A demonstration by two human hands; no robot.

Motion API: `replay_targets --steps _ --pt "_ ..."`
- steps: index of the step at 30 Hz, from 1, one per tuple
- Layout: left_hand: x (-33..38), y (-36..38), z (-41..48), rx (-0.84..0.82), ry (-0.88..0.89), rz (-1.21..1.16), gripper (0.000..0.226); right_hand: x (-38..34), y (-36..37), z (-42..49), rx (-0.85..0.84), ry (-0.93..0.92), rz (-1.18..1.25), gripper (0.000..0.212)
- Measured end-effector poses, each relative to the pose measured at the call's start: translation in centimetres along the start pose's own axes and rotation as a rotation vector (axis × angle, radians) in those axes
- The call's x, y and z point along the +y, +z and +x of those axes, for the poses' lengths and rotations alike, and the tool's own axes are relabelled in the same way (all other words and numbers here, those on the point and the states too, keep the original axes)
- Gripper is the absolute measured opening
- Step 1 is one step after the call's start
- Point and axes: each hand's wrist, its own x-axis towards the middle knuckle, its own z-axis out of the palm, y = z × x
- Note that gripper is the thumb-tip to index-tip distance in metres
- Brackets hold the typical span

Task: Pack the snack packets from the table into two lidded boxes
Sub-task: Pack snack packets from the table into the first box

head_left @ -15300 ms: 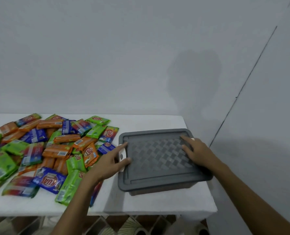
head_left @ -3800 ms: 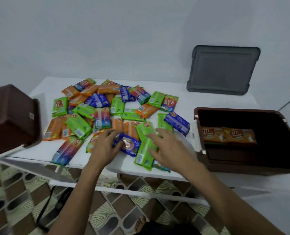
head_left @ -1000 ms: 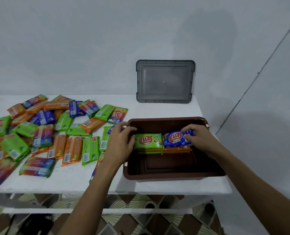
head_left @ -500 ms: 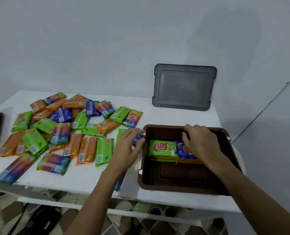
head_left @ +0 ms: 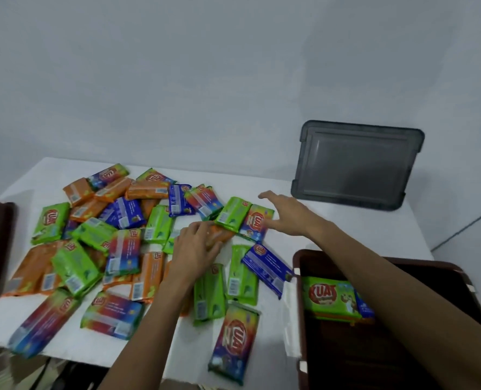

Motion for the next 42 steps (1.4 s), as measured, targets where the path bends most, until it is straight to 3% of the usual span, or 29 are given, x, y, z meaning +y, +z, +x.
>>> replay_targets --steps 5,10,12,15,19,25,30,35,39,42 --pt "-1.2 1.3 2.1 -0.114 -0.018 0.061 0.067 -0.1 1.9 4.9 -0.226 0.046 0.008 0.099" --pt "-2.0 1.9 2.7 -0.090 0.006 0.057 0.071 -0.2 2.7 6.6 -0.180 0.070 -0.103 0.105" --pt "-2.3 1.7 2.8 -0.077 0.043 0.059 0.072 -0.3 1.9 6.6 -0.182 0.106 -0.023 0.098" --pt "-2.5 0.6 2.6 -0.086 0.055 0.088 0.073 -0.2 0.8 6.0 -0.193 0.076 0.077 0.070" --pt "-2.7 -1.5 1.7 -0.154 0.063 0.064 0.077 -0.1 -1.4 4.0 -0.094 0.079 0.208 0.045" --pt "-1.3 -3.8 -0.8 -0.136 0.117 -0.110 0.080 0.6 -4.9 -1.9 -0.037 0.132 0.814 0.066" --pt "3.4 -4.7 -2.8 -0.053 0.192 -0.361 0.093 0.8 -6.0 -7.9 0.086 0.068 1.070 0.070" --pt "9.0 -5.2 -5.5 0.020 0.302 -0.625 0.081 1.7 -5.5 -14.7 0.346 0.008 0.993 0.036" --pt "12.7 -4.7 -7.9 0.098 0.301 -0.709 0.081 2.6 -4.8 -19.8 0.514 -0.033 0.858 0.023" --pt "14.9 -4.2 -9.8 0.112 0.275 -0.817 0.078 3.4 -3.8 -22.7 0.519 -0.016 0.887 0.021"
